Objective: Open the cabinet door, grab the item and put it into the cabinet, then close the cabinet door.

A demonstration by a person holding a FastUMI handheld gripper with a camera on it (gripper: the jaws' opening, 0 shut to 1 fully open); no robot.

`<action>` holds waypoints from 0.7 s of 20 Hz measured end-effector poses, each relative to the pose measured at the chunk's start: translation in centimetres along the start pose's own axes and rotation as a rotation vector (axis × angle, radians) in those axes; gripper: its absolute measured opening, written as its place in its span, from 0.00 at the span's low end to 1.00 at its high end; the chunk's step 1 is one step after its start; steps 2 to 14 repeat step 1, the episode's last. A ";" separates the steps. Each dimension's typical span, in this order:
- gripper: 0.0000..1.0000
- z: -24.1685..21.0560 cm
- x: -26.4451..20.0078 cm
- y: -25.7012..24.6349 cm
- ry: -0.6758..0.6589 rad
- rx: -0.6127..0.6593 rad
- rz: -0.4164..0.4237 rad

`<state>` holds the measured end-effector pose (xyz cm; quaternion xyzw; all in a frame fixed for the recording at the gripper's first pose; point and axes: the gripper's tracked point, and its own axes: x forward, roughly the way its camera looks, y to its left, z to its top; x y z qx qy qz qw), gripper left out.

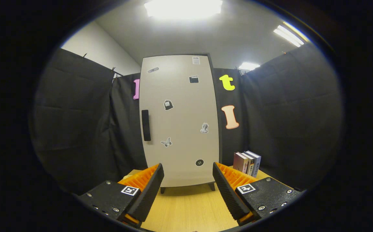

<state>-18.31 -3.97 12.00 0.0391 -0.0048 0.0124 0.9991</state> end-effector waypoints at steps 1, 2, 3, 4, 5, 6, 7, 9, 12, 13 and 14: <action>0.94 0.0 -0.1 0.0 0.000 -0.002 0.001; 0.94 0.0 -0.1 0.0 0.000 -0.002 0.001; 0.94 0.0 -0.1 0.0 0.000 -0.002 0.001; 0.94 0.0 -0.1 0.0 0.000 -0.002 0.001; 0.94 0.0 -0.1 0.0 0.000 -0.002 0.001; 0.94 0.0 -0.1 0.0 0.000 -0.002 0.001; 0.94 0.0 -0.1 0.0 0.000 -0.002 0.001; 0.94 0.0 -0.1 0.0 0.000 -0.002 0.001; 0.94 0.0 -0.1 0.0 0.000 -0.002 0.001; 0.94 0.0 -0.1 0.0 0.000 -0.002 0.001; 0.94 0.0 -0.1 0.0 0.000 -0.002 0.001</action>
